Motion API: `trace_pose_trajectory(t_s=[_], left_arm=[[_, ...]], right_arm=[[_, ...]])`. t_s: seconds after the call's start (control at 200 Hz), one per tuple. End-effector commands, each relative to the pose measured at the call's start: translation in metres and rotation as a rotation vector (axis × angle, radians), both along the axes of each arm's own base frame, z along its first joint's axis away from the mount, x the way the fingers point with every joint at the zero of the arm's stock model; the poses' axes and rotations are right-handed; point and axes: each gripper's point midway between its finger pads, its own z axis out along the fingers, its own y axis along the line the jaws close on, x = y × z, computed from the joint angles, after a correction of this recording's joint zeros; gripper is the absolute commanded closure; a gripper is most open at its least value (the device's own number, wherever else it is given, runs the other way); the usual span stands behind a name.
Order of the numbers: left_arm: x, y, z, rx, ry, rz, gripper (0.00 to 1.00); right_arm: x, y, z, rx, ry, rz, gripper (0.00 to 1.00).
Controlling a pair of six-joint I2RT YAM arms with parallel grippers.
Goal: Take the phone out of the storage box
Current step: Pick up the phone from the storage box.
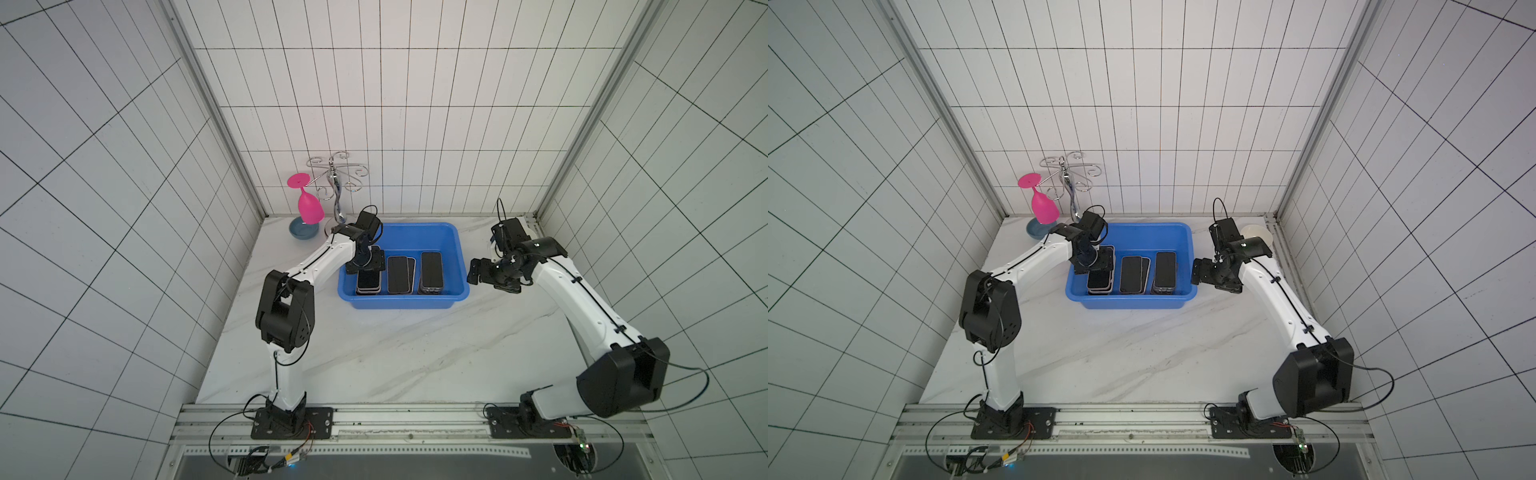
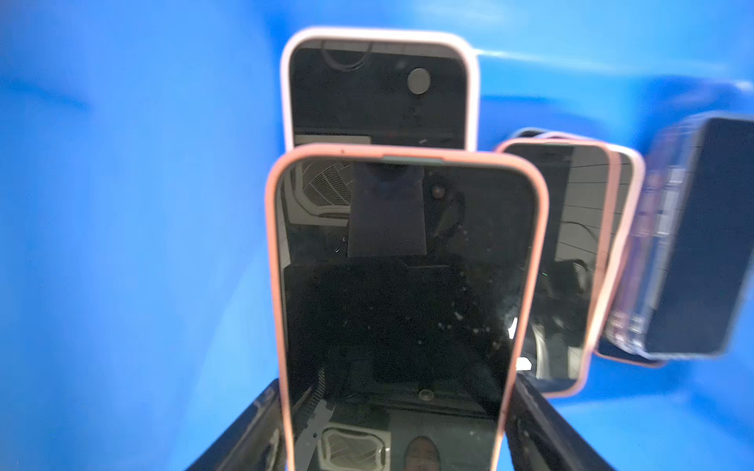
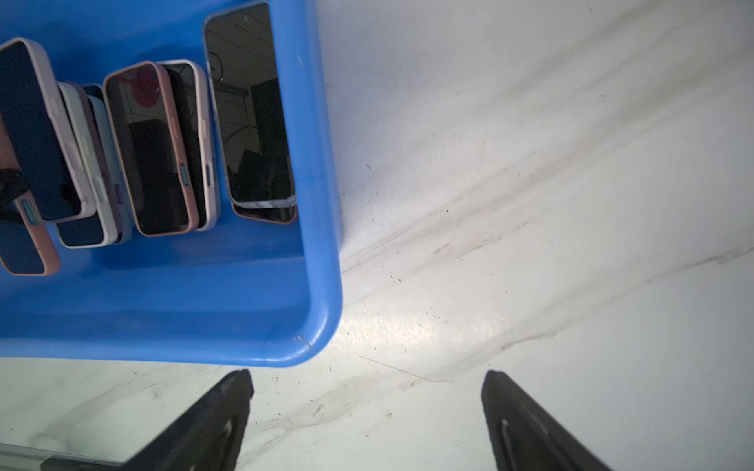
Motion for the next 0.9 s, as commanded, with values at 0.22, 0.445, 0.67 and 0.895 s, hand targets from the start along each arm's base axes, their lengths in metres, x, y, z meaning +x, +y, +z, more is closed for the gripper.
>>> trace_pose_trajectory(t_s=[0.22,0.445,0.67,0.895], left_arm=[[-0.010,-0.019,0.060,-0.093,-0.087,-0.111,0.64],[-0.035,-0.053,0.082,-0.184,-0.090,-0.212,0.66],[-0.046,-0.067,0.087,-0.228,-0.078,-0.244,0.68],[-0.050,-0.075,0.090,-0.246,-0.080,-0.262,0.69]], right_arm=[[0.050,0.050,0.034,0.222,-0.012,0.051,0.08],[0.091,0.134,0.063,0.664,0.081,0.141,0.11],[0.089,0.185,0.052,0.675,0.159,0.227,0.19],[0.073,0.209,0.031,0.675,0.223,0.281,0.24]])
